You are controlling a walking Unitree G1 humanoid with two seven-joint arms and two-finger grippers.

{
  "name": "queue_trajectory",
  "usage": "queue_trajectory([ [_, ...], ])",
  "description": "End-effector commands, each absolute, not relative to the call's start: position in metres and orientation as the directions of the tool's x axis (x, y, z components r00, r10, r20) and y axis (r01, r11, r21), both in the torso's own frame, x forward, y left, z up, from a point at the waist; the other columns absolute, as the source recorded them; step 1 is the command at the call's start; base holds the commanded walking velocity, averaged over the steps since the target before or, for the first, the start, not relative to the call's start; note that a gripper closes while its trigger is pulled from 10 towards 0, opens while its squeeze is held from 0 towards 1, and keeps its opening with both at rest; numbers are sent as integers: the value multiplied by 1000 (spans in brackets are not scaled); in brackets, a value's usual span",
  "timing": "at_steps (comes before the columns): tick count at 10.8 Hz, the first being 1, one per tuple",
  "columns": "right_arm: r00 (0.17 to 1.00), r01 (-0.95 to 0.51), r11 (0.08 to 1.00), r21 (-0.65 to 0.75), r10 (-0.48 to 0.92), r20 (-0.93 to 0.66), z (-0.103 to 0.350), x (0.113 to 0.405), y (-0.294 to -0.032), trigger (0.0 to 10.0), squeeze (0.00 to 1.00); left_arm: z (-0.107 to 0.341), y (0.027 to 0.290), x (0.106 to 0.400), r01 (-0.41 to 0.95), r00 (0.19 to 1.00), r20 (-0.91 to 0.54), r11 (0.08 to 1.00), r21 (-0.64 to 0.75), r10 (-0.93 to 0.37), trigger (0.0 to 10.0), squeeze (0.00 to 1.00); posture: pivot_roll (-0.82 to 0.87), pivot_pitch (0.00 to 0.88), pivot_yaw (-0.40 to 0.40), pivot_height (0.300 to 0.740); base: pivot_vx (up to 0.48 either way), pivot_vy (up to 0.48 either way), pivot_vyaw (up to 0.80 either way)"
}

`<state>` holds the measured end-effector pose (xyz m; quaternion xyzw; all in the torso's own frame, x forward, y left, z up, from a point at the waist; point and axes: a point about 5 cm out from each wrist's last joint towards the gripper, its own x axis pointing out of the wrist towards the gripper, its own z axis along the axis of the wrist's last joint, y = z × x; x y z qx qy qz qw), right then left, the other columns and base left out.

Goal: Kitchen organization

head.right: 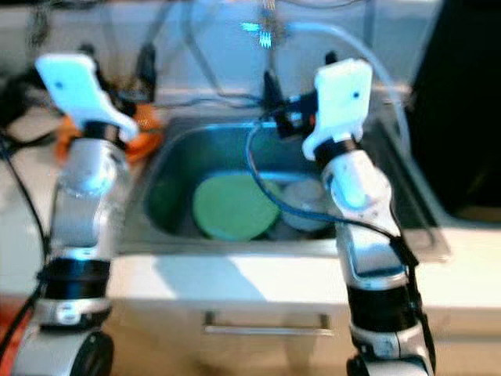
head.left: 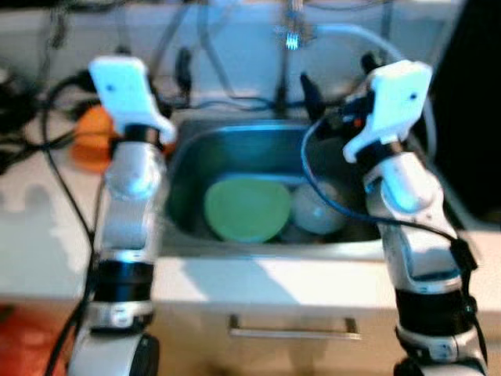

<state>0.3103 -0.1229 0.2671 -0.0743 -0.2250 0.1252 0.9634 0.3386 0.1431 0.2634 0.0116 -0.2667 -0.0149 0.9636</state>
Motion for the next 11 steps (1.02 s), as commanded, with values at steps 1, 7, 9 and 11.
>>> queue_trajectory([
  [1,864,-211,956,-202,279,420,270,310,-123,10000,392,264,144,337,11,856,516,999,47,-33,10000,0,-74,0,58,740,0,0,0],
  [7,865,-232,952,-200,296,405,267,308,-119,10000,388,256,150,339,-46,878,479,996,79,3,10000,0,-70,0,62,740,0,0,0],
  [9,865,-254,948,-192,311,393,265,304,-114,10000,396,238,167,340,-108,914,398,993,49,80,10000,0,-54,0,54,740,0,0,0],
  [11,865,-301,939,-167,343,366,259,300,-108,10000,392,228,186,341,-186,926,341,982,39,162,10000,0,-32,0,46,740,0,0,0],
])
